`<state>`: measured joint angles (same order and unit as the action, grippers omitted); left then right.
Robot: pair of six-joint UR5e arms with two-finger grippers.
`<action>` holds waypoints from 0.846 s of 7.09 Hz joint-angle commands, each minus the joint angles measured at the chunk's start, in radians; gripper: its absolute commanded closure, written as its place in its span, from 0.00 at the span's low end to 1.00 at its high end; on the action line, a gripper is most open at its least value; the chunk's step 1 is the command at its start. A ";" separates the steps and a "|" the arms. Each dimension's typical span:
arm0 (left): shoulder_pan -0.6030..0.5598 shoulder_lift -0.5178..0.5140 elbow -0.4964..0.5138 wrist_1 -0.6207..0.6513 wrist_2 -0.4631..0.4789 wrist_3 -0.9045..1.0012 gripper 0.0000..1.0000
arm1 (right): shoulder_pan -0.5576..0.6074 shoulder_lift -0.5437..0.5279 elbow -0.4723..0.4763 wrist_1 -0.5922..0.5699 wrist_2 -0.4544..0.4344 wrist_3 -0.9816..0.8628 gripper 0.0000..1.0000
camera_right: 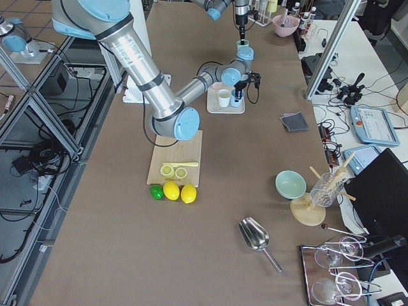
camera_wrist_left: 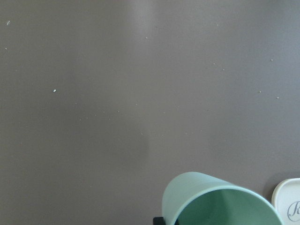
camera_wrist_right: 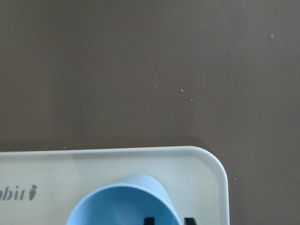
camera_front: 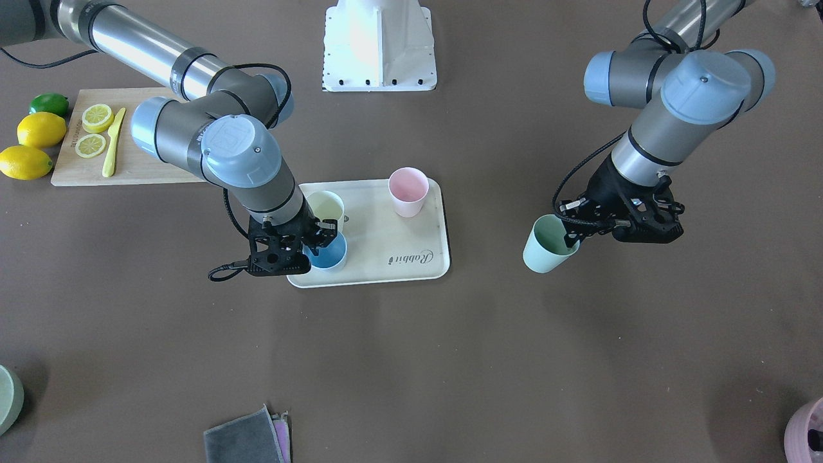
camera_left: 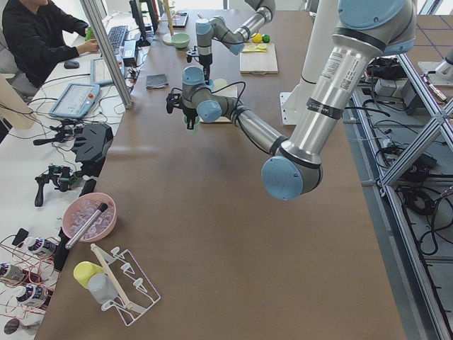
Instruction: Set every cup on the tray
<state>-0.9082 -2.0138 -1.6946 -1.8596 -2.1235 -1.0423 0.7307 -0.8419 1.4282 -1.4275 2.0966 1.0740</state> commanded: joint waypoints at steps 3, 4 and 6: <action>0.168 -0.130 0.004 0.066 0.115 -0.183 1.00 | 0.160 -0.058 0.061 -0.011 0.109 -0.038 0.00; 0.251 -0.147 0.006 0.071 0.207 -0.208 1.00 | 0.194 -0.116 0.107 -0.013 0.106 -0.096 0.00; 0.276 -0.219 0.091 0.071 0.231 -0.235 1.00 | 0.237 -0.152 0.107 -0.011 0.088 -0.137 0.00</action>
<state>-0.6531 -2.1889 -1.6566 -1.7913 -1.9134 -1.2607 0.9446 -0.9718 1.5295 -1.4398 2.1968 0.9659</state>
